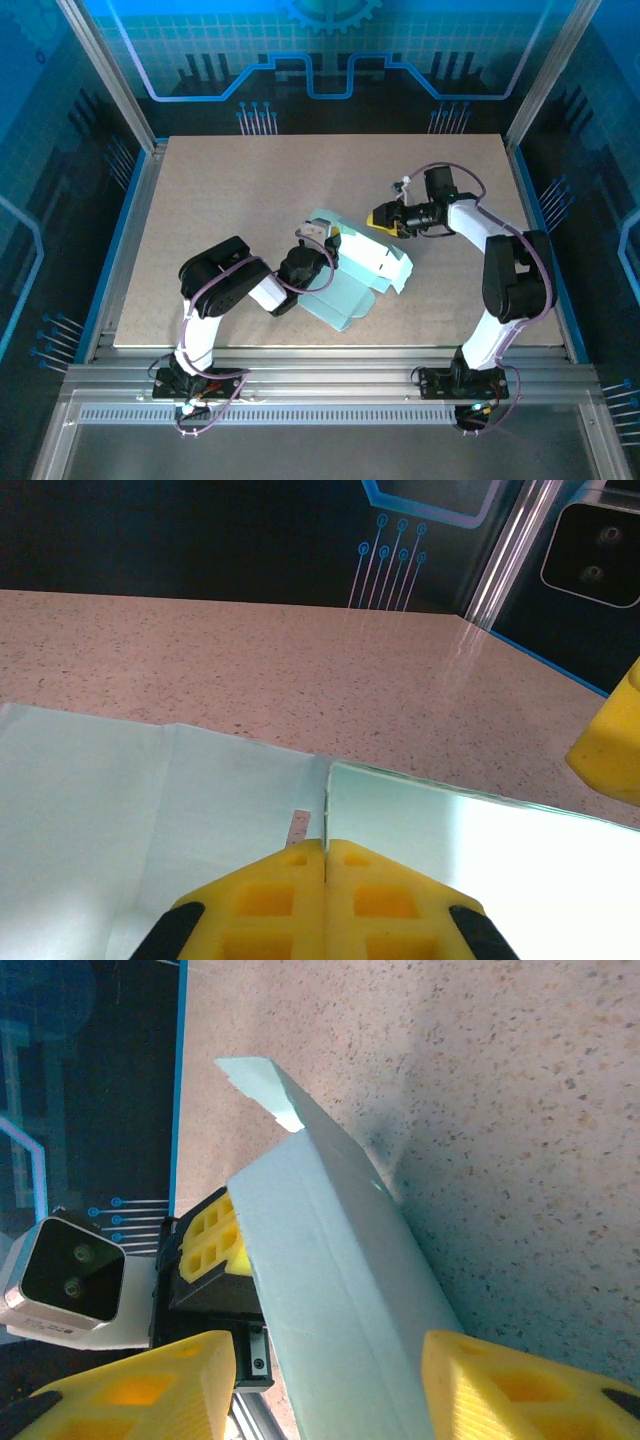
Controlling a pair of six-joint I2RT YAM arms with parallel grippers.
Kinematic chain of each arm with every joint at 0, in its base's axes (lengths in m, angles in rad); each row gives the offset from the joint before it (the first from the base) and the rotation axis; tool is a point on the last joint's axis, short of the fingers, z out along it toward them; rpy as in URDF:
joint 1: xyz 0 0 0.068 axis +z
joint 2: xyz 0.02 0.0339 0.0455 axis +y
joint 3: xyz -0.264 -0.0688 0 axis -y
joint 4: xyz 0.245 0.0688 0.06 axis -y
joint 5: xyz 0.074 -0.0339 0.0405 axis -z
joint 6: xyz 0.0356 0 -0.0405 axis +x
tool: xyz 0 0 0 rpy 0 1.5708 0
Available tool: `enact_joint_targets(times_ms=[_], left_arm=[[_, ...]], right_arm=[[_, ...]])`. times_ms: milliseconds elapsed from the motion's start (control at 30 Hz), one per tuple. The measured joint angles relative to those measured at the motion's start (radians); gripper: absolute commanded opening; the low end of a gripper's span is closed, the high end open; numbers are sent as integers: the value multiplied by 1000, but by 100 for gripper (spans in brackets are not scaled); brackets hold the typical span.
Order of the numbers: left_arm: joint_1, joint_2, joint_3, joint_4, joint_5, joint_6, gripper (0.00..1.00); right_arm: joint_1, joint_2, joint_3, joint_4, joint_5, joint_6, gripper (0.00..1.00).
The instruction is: Fold the paper box
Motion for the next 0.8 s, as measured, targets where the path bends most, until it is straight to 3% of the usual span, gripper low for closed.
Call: enact_joint_targets(times_ms=[567,800], left_arm=[[0,1,39,-4,2,-3,0],[0,31,110,-5,18,-3,0]], right_arm=[[23,93,45,-105,-78,-125,52],[35,105,78,-144,-56,-159,44]])
